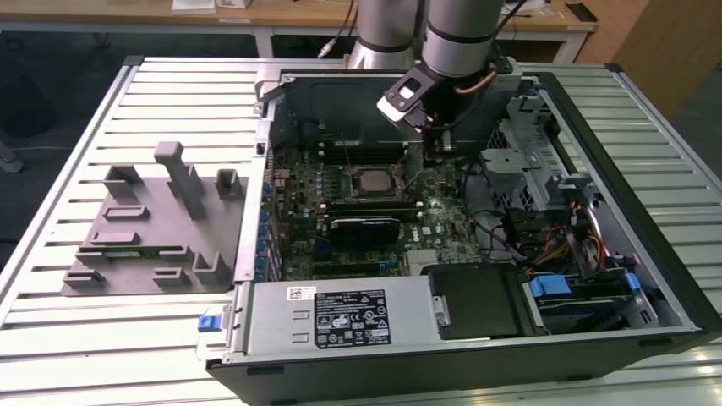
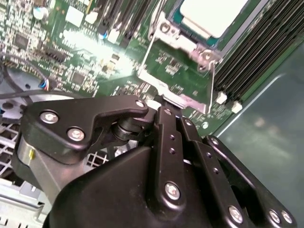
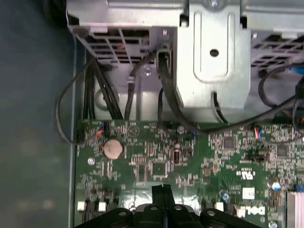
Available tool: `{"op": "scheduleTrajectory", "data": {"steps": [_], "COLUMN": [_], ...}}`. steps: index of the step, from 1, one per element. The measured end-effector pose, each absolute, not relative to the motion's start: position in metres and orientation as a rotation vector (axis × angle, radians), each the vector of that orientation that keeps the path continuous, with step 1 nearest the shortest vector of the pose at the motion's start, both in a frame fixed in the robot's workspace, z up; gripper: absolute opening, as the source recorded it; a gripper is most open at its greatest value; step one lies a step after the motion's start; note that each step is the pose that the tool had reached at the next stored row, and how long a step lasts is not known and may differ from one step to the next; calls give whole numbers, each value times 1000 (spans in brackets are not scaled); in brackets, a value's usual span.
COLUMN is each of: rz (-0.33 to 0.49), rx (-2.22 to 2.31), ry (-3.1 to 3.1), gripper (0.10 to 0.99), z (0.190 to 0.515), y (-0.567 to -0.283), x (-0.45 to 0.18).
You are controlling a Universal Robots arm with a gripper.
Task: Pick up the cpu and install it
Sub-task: 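Close the cpu cover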
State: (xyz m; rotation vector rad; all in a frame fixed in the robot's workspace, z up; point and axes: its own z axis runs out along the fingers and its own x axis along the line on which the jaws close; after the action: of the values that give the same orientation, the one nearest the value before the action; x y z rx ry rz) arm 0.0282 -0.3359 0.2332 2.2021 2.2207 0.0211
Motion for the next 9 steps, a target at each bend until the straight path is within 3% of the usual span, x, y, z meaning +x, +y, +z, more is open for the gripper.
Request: {"op": "scheduleTrajectory", "data": {"steps": [9], "rz": [21], "rx": [2202], "ry": [2221], "gripper": [106], "z": [233], "y": [-336], "x": [12]}}
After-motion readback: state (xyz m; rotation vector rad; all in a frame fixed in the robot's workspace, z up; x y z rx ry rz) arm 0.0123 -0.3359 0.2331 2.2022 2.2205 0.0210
